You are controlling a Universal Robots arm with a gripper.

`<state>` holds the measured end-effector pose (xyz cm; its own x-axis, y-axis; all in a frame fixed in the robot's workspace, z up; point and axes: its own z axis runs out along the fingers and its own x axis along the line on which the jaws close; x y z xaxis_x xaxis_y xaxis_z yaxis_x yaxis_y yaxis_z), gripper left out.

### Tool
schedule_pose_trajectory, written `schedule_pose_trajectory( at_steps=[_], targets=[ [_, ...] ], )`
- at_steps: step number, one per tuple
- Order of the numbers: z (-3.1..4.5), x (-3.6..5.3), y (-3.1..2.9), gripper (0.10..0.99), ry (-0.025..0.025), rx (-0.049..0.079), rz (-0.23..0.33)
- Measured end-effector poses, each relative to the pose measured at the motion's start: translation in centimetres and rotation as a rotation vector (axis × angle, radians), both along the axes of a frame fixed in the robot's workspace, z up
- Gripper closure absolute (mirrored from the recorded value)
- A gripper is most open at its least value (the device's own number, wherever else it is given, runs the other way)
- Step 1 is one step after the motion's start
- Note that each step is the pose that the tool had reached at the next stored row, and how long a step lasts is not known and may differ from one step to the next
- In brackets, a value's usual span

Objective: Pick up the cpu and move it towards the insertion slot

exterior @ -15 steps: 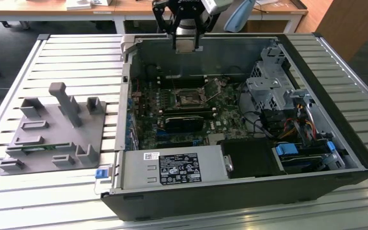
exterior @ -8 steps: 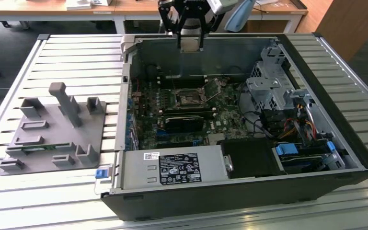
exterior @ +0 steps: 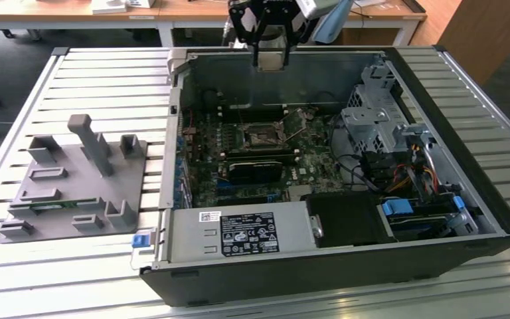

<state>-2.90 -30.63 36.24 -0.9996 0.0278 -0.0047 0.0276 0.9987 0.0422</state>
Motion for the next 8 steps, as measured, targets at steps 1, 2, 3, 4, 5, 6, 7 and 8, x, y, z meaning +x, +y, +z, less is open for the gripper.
schedule_pose_trajectory(
  at_steps=[1, 2, 3, 4, 5, 6, 7, 8],
  targets=[
    [-0.02, 0.11, 0.05, 0.545, 0.0001, 0.0, -0.001],
    [-0.03, 0.2, 0.08, 0.545, 0.0, 0.0, -0.001],
    [-0.03, 0.23, 0.08, 0.545, 0.0, 0.0, -0.002],
    [-0.03, 0.23, 0.08, 0.545, 0.0, 0.0, -0.002],
    [-0.03, 0.23, 0.08, 0.545, 0.0, 0.0, -0.002],
    [-0.03, 0.24, 0.08, 0.545, 0.0, 0.0, -0.002],
    [-0.03, 0.25, 0.08, 0.545, 0.0, 0.0, -0.002],
    [-0.03, 0.25, 0.08, 0.545, 0.0, 0.0, -0.002]
  ],
)
